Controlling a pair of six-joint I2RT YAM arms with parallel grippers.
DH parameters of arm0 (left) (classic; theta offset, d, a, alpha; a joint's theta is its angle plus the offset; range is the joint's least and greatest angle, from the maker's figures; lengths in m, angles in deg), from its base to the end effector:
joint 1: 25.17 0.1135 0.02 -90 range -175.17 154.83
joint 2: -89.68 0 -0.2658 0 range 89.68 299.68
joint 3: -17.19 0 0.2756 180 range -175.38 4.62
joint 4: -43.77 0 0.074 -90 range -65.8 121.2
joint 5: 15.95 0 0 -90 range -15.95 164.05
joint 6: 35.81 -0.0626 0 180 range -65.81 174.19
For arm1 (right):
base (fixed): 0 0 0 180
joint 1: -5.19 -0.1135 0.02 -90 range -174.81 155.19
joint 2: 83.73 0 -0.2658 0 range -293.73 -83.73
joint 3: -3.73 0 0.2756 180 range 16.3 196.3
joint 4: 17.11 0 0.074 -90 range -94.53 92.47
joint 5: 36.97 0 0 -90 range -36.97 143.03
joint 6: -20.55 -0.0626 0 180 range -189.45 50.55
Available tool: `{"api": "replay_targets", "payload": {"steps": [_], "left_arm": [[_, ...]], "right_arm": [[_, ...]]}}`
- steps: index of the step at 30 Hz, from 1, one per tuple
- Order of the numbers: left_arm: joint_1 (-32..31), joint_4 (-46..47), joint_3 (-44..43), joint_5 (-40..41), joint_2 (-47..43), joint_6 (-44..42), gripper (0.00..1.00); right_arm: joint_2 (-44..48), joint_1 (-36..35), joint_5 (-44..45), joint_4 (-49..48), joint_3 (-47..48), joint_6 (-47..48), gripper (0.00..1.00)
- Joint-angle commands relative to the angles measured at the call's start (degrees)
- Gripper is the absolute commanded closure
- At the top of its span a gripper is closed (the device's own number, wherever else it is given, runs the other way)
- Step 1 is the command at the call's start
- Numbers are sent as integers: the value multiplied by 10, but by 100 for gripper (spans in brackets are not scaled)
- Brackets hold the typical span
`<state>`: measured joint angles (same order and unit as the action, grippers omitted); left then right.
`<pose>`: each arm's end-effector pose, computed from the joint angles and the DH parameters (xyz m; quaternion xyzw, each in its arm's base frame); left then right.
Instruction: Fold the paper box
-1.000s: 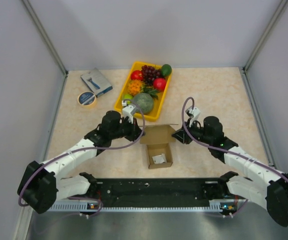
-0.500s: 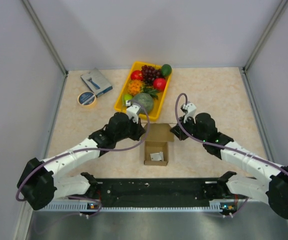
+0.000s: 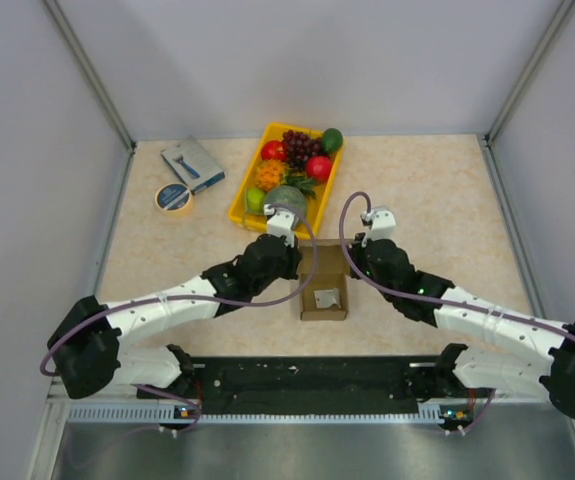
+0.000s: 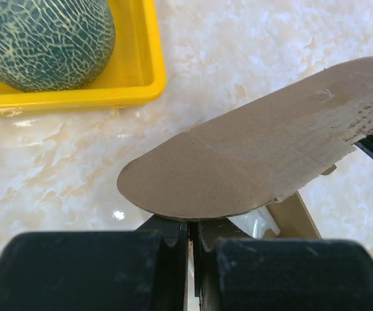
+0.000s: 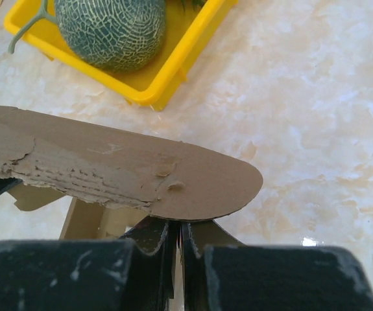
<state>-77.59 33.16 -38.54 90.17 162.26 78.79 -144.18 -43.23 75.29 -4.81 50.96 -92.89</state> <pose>0.2109 -0.2456 0.2254 0.1328 0.8390 -0.2262 0.4768 0.2011 0.1909 0.2249 -0.0789 0.8325 0.1749 0.5197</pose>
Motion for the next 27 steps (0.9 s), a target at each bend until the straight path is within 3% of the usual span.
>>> {"api": "replay_targets", "payload": {"steps": [1, 10, 15, 22, 27], "left_arm": [[-16, 99, 8, 34, -25, 16, 100], [-20, 179, 34, 53, -13, 23, 100], [-38, 204, 55, 90, 7, 24, 100], [-64, 234, 75, 125, 16, 42, 95], [-89, 247, 86, 143, 28, 52, 97]], "right_arm": [[6, -53, 119, -5, 31, -42, 100], [-5, -94, 187, -118, -18, -19, 100], [-24, -142, 309, -92, -18, -45, 100], [-36, -175, 342, -103, -48, -90, 100], [-57, -207, 386, -30, -26, -165, 100]]}}
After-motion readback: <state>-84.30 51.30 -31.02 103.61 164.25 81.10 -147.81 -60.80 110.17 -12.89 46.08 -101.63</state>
